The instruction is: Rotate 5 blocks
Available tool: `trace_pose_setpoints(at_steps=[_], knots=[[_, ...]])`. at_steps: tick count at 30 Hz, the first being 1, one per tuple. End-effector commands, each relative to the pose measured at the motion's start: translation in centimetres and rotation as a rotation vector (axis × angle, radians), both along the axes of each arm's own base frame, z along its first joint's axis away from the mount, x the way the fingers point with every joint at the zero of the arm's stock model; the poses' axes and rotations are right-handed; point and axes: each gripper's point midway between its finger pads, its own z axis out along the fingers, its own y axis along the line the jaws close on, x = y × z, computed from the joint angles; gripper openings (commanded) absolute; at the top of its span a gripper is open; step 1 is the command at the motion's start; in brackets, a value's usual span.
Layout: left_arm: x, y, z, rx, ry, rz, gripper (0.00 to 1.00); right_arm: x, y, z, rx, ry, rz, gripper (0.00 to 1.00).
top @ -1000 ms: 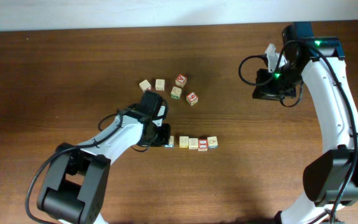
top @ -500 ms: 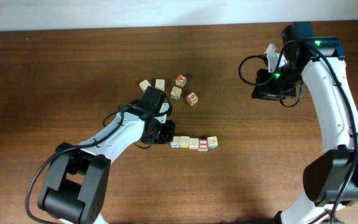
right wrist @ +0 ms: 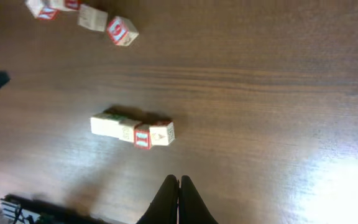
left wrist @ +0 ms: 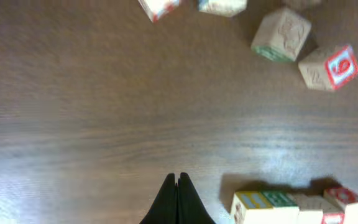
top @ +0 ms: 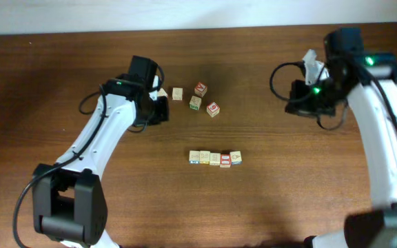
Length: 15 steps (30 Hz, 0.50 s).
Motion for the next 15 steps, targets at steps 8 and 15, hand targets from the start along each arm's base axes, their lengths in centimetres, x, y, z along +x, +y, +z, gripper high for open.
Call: trace_pose_setpoints(at_steps=[8,15], knots=[[2.4,1.4,1.2,0.017,-0.091,0.025,0.05,-1.5,4.3,-10.1,0.075,0.059,0.028,0.08],[2.2,1.4,1.1,0.019,-0.082,0.025,0.13,1.5,10.0,-16.6,0.067,0.106,0.039,0.08]])
